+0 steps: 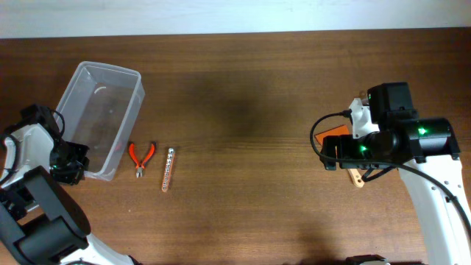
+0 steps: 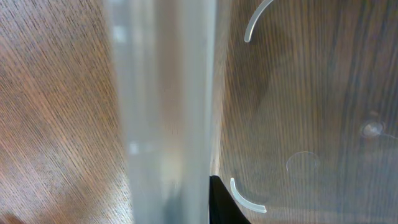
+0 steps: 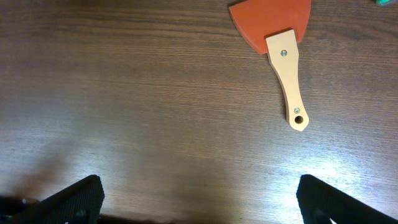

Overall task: Pack container
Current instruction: 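Drag the clear box with the left gripper to table center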

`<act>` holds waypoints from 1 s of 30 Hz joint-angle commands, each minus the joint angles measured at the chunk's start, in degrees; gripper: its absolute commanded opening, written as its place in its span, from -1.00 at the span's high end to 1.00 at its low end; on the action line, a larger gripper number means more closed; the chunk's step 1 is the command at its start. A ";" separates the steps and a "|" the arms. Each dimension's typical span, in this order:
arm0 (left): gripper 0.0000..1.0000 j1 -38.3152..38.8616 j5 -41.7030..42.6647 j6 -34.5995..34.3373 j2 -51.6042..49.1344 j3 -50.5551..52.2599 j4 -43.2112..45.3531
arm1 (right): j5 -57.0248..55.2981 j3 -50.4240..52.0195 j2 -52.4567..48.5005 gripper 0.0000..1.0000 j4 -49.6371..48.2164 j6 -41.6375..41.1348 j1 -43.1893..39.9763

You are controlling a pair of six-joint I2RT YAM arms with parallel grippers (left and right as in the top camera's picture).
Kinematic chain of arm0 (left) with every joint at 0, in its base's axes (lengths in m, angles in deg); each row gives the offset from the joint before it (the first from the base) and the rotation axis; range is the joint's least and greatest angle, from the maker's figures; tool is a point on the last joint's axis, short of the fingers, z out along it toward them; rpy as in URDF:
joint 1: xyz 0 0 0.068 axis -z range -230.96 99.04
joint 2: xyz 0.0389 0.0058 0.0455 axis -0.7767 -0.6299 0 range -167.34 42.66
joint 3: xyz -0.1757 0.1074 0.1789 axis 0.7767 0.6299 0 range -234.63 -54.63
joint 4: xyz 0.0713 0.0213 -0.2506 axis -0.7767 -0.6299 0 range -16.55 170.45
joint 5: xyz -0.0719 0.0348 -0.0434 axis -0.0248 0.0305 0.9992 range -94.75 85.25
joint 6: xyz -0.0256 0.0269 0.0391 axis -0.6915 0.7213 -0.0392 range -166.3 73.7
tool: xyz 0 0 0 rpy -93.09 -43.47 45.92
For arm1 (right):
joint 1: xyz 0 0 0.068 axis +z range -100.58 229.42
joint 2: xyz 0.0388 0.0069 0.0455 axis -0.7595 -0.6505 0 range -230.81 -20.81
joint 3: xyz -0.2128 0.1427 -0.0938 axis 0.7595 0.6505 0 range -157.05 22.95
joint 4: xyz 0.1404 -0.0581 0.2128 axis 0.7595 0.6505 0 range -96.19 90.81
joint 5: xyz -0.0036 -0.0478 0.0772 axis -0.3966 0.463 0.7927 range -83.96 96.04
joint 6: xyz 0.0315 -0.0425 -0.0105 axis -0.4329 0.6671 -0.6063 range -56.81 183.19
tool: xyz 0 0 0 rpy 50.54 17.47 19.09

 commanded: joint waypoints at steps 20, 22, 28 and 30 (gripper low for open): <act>0.97 14.80 -0.52 19.04 10.49 -10.62 -2.36 | -9.38 -3.98 3.74 -0.97 -0.13 -4.85 -4.94; 0.97 20.59 -0.57 20.37 13.42 -11.08 -2.38 | -9.38 -5.11 4.79 -0.97 0.13 -5.03 -7.96; 0.96 35.54 -0.59 19.63 15.93 -11.04 -4.39 | -9.20 -5.42 5.51 -0.97 1.77 -5.03 -11.82; 0.96 39.78 -0.79 18.86 15.52 -10.60 -4.94 | -9.20 -5.42 5.51 -0.97 1.77 -5.01 -11.80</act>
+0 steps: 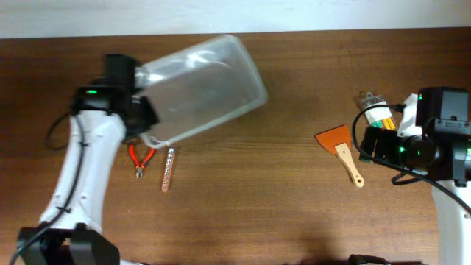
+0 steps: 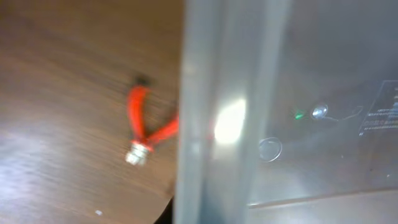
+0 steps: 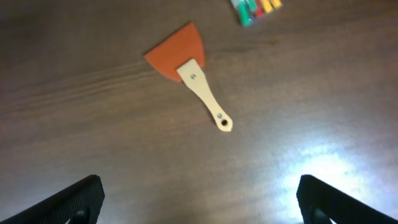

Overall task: Pack container
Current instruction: 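Drag the clear box with the left gripper to table center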

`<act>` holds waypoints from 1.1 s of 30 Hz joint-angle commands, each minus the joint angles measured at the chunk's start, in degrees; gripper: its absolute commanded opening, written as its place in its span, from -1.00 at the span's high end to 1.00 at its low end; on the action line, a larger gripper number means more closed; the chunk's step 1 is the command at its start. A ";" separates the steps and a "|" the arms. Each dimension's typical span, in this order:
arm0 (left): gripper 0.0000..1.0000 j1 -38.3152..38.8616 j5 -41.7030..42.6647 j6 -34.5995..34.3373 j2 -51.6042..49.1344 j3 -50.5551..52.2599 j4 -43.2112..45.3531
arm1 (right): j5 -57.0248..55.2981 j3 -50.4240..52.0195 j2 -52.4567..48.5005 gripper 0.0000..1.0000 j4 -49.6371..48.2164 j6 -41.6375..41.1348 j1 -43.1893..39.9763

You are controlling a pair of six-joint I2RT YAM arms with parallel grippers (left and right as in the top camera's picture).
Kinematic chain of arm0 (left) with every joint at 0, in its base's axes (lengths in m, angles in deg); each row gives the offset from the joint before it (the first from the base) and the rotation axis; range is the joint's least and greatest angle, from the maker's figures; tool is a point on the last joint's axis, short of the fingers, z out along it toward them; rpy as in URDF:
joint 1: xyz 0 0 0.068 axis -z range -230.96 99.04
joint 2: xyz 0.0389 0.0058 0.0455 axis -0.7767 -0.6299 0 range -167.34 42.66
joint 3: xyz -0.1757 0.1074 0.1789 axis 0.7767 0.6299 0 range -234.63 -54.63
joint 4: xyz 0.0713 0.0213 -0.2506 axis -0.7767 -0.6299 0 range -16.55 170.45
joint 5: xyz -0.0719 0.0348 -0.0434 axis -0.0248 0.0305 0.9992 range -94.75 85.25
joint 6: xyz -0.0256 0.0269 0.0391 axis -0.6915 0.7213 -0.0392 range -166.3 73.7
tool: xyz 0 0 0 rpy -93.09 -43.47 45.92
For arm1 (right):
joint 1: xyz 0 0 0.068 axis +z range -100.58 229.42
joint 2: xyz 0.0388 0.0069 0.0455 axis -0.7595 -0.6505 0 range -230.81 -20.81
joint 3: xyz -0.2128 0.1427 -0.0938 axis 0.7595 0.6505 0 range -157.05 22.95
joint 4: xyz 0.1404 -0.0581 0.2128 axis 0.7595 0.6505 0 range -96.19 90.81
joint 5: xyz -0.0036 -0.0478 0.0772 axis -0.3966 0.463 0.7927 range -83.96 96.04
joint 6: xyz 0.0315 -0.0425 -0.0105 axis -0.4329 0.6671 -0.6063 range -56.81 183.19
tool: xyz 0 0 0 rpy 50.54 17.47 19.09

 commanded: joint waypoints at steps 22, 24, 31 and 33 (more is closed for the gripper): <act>0.97 18.03 -2.54 0.31 -15.80 2.71 3.82 | -0.90 -0.87 0.22 -0.97 0.22 -0.52 -0.35; 0.96 18.03 -2.54 0.31 -17.35 2.73 3.80 | -0.90 -0.87 0.22 -0.97 0.20 -0.52 -0.35; 0.95 18.03 -2.56 0.33 -21.05 2.80 3.17 | -0.90 -0.87 0.22 -0.97 0.20 -0.52 -0.35; 0.87 18.03 -2.80 0.33 -21.38 2.86 3.19 | -0.90 -0.87 0.22 -0.97 0.20 -0.52 -0.35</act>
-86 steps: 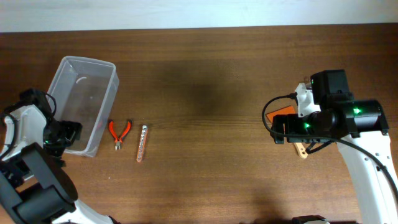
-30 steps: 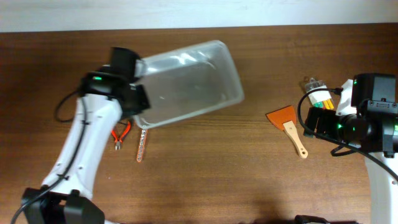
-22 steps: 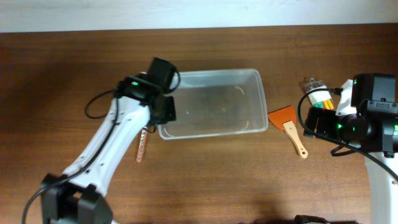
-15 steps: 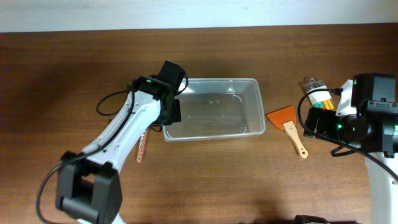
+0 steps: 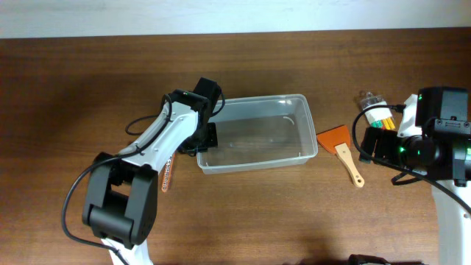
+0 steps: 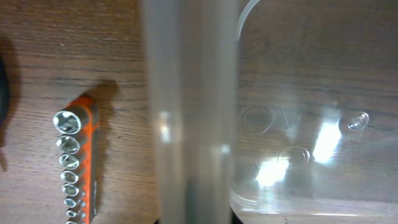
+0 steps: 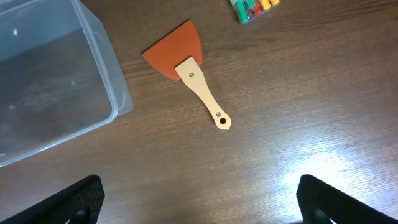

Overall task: Pack container
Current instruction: 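Drag the clear box with the left gripper to table center, then release the box and move the left gripper over the red pliers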

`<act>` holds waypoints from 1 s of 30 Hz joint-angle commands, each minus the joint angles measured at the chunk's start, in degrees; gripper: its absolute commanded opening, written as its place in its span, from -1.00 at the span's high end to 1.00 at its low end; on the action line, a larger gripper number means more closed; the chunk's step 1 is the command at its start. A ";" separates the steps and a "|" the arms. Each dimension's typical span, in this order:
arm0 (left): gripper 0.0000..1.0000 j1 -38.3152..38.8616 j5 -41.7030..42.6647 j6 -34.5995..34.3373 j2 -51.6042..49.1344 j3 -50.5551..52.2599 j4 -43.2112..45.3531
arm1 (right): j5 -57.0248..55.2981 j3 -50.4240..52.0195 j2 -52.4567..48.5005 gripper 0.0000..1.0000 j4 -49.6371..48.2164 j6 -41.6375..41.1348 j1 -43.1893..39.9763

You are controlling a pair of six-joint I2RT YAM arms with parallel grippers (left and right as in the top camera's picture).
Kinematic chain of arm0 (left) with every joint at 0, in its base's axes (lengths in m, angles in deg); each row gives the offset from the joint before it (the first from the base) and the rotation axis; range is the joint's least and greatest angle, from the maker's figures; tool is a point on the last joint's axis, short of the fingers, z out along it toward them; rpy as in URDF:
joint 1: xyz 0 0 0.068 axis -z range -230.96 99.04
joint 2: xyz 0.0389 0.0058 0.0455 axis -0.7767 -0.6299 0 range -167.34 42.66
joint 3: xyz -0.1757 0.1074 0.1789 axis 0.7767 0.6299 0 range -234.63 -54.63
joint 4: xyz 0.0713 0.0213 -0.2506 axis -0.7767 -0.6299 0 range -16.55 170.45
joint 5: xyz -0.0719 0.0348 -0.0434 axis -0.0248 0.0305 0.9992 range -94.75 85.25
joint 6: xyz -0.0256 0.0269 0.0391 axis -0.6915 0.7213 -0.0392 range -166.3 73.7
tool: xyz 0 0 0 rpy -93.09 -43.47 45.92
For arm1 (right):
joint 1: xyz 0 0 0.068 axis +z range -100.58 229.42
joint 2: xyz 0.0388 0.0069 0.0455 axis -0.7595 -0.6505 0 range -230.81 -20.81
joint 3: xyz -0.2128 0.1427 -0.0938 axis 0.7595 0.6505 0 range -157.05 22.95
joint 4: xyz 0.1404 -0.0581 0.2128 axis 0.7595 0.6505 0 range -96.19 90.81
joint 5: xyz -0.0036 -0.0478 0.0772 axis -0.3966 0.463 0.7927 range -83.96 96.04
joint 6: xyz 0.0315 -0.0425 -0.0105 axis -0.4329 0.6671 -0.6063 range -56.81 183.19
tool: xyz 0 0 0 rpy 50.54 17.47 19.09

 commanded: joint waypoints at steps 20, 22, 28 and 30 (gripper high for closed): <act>0.14 0.02 -6.97 2.95 -2.23 -2.49 -2.75 | -0.72 -0.87 0.24 -0.97 0.00 -0.39 -0.24; 0.14 0.02 -10.86 2.97 -1.49 -5.22 -4.76 | -0.72 -0.87 0.24 -0.97 0.00 -0.39 -0.24; 0.10 0.02 -13.38 11.04 3.08 -16.20 -9.22 | -0.72 -0.87 0.24 -0.97 0.00 -0.39 -0.24; 0.02 0.02 -12.81 16.61 5.60 -19.58 -10.01 | -0.72 -0.87 0.24 -0.97 0.00 -0.39 -0.24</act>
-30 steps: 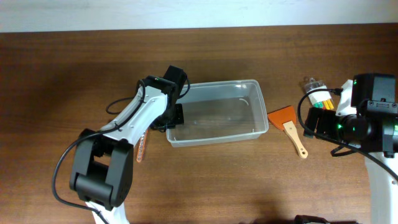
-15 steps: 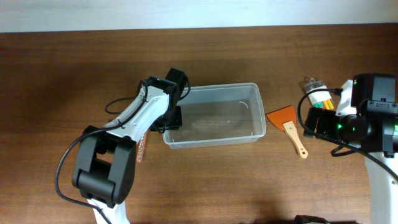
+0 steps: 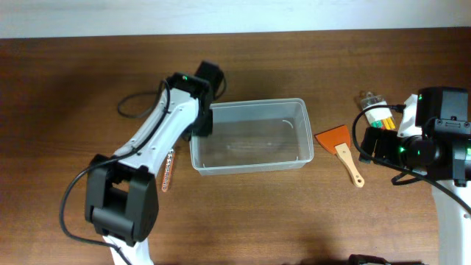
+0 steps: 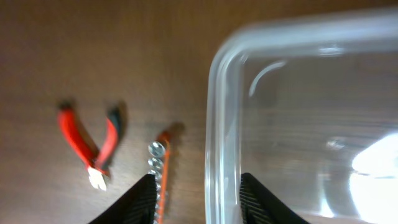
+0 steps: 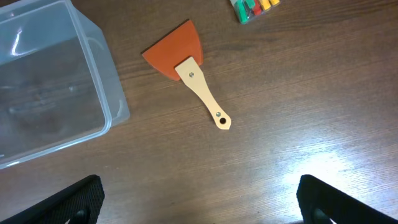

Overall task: Pack container
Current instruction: 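Release the box and move the left gripper over the red pliers, then grasp the red-handled pliers with the left gripper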

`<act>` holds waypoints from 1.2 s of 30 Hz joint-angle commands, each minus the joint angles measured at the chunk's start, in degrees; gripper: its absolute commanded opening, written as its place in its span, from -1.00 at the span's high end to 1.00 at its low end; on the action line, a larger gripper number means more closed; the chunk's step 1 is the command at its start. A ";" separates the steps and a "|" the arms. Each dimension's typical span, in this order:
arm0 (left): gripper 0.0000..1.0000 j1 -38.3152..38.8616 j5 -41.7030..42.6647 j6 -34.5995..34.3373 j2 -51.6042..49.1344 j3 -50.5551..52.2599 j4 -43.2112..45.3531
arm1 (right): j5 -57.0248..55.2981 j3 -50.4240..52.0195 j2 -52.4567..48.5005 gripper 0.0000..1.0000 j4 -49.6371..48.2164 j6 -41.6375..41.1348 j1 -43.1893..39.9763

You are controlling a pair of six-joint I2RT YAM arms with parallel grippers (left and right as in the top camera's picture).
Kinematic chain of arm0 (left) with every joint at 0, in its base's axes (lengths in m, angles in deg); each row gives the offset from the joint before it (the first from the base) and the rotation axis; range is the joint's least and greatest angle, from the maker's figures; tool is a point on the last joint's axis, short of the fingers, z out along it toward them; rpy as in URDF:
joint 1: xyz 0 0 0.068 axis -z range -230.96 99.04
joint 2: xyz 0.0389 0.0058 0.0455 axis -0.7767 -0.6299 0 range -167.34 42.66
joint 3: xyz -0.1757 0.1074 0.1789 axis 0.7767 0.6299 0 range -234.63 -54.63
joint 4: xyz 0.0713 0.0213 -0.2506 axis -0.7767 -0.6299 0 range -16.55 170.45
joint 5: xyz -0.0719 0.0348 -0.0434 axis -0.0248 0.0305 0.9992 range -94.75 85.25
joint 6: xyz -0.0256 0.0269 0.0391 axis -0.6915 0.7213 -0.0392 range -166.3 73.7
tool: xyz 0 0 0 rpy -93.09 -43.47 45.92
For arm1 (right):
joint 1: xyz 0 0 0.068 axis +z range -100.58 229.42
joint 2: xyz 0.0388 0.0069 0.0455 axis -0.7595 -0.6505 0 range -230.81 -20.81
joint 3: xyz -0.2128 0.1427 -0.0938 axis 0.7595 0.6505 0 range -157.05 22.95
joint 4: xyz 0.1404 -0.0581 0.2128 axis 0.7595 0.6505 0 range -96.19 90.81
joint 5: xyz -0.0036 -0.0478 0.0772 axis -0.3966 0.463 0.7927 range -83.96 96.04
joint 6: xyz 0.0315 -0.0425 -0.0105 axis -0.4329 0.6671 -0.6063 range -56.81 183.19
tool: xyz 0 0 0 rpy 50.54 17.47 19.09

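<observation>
The clear plastic container [image 3: 250, 104] stands upright in the middle of the table. My left gripper [image 4: 199, 199] is open and straddles the container's left wall [image 4: 217, 124], with a gap showing between the left finger and the wall. Red pliers [image 4: 84, 146] and an orange socket strip [image 4: 158, 180] lie just left of the container. An orange scraper with a wooden handle [image 5: 193, 74] lies right of it, and a pack of coloured markers [image 5: 256, 7] lies beyond. My right gripper [image 5: 199, 202] hangs wide open above bare table, near the scraper.
In the overhead view my left arm reaches from the lower left across the pliers and hides them; the socket strip [image 3: 168, 175] shows beside it. The right arm [image 3: 427, 147] stands at the table's right edge. Table wood shows around the container.
My left gripper has opened and let go of the container's left wall. The container now lies squarer and slightly further left. The right gripper has not moved.
The container first stood at the far left with my left gripper on its wall, and my right gripper hung over the scraper. Then the container was held tilted in the air and the right arm had drawn back. Then it stood at mid-table, still gripped, and is now released.
</observation>
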 commanded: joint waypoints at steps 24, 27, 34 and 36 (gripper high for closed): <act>-0.58 -30.69 12.83 35.85 11.74 16.06 5.03 | -0.70 -0.85 0.22 -0.97 -0.15 -0.26 -0.20; -0.58 -30.69 12.83 34.69 9.14 18.01 7.02 | -0.70 -0.85 0.22 -0.97 -0.15 -0.26 -0.20; -0.58 -30.80 12.85 33.42 4.63 18.47 11.39 | -0.72 -0.85 0.22 -0.97 -0.17 -0.26 -0.20; -0.58 -30.91 12.85 32.54 3.26 18.49 12.37 | -0.72 -0.85 0.22 -0.97 -0.20 -0.26 -0.20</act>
